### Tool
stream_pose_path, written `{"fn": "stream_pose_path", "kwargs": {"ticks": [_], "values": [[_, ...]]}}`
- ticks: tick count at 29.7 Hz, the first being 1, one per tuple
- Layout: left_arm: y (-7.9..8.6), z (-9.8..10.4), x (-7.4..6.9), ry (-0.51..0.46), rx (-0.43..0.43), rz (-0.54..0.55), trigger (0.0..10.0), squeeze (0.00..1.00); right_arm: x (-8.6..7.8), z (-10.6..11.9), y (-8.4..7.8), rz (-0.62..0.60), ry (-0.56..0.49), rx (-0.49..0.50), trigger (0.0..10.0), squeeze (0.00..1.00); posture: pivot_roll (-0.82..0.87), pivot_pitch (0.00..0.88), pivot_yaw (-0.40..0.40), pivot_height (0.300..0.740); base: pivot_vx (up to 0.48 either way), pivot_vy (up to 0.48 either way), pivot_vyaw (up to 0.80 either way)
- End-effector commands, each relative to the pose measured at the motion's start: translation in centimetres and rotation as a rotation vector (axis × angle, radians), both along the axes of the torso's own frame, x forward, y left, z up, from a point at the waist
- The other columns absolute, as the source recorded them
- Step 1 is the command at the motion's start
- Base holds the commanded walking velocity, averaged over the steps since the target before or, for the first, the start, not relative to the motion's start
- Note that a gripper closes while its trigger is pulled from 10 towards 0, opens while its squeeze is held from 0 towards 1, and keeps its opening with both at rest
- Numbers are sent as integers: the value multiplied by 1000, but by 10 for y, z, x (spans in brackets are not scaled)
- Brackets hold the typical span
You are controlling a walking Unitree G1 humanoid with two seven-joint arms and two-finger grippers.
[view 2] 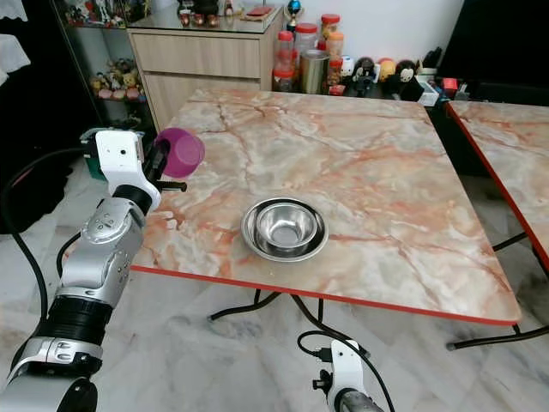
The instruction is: Setting the table
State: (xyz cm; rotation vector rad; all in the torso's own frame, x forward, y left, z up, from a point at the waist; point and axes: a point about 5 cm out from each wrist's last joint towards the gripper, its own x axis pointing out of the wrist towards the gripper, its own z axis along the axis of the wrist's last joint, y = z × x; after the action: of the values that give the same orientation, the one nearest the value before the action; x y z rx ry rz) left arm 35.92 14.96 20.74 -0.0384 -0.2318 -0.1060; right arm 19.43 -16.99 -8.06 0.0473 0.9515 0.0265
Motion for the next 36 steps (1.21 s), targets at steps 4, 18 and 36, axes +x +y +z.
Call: {"fn": "stream_pose_path", "kwargs": {"ticks": [4,18,36], "values": [[1,3,-1,-10,13,7,10000,0,1,1,-1,-7,-5,8,10000,0,97,0,-12,740,321,0,0],[-4,5,-4,-29,-5,-45,10000,0,1,1,-1,1,1,12,10000,0,99,0,-13,740,224,0,0],[-6,4,-5,-24,-3,-75,10000,0,4,3,-1,1,-44,10,10000,0,96,0,-11,740,0,0,0]]}}
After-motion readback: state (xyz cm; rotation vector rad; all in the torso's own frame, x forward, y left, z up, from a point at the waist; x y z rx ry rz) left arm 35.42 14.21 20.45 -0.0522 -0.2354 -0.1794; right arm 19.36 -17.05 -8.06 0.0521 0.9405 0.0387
